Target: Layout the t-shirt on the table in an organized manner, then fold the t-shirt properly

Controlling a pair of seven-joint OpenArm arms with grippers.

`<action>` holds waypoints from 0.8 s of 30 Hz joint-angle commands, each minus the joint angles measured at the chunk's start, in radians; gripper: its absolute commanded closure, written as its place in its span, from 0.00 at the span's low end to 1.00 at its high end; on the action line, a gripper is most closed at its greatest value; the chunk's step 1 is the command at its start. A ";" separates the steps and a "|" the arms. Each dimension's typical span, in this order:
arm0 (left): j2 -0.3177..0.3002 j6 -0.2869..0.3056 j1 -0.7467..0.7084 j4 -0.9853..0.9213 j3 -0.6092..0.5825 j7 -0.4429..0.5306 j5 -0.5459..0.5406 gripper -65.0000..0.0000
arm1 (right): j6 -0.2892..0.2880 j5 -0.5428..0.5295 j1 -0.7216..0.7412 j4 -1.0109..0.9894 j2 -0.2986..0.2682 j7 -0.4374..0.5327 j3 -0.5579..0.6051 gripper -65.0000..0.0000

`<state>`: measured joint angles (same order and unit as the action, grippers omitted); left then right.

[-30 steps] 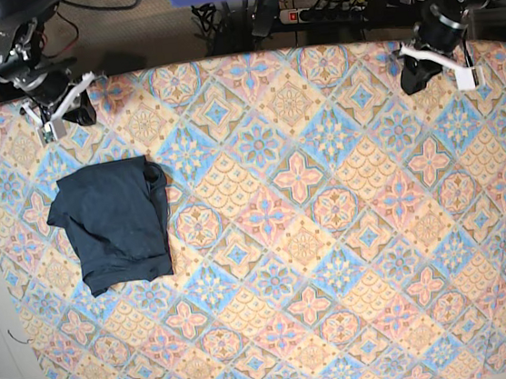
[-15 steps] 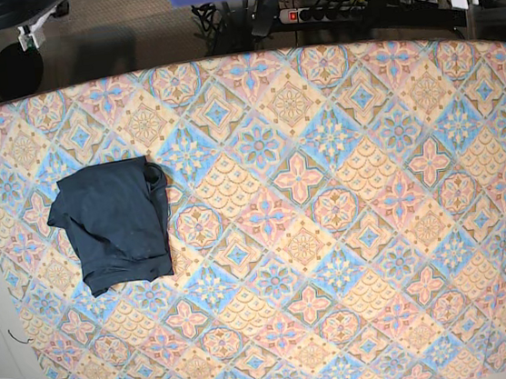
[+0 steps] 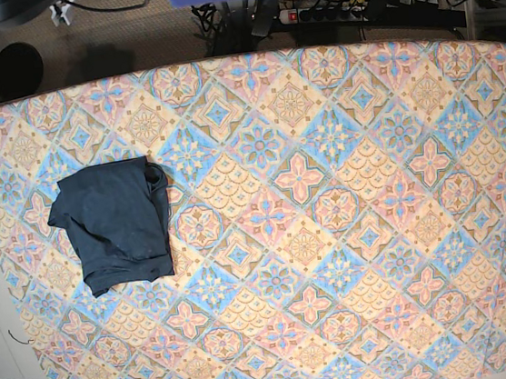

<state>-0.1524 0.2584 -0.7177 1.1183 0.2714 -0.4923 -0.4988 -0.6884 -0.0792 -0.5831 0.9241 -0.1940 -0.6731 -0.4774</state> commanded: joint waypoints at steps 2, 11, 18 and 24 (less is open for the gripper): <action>-0.022 -0.005 0.056 -0.097 -0.073 0.057 0.019 1.00 | -0.010 0.025 0.079 -0.073 -0.011 0.049 -0.002 1.00; -0.017 -0.006 0.421 -0.777 -0.330 0.444 0.156 1.00 | -0.010 0.232 0.291 -0.442 -0.009 0.402 0.021 1.00; 0.009 -0.008 0.521 -0.886 -0.505 0.639 0.160 1.00 | 0.000 0.249 0.398 -0.627 -0.006 0.491 0.099 1.00; 0.060 -0.008 0.539 -0.886 -0.604 0.640 0.160 1.00 | 0.195 0.249 0.417 -0.641 -0.002 0.482 0.101 0.99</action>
<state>-0.0963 0.2424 -0.1703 0.2302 -0.3313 0.1425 -0.3397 -0.4778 0.1757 -0.1699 0.2790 -0.1970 -0.2001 -0.3756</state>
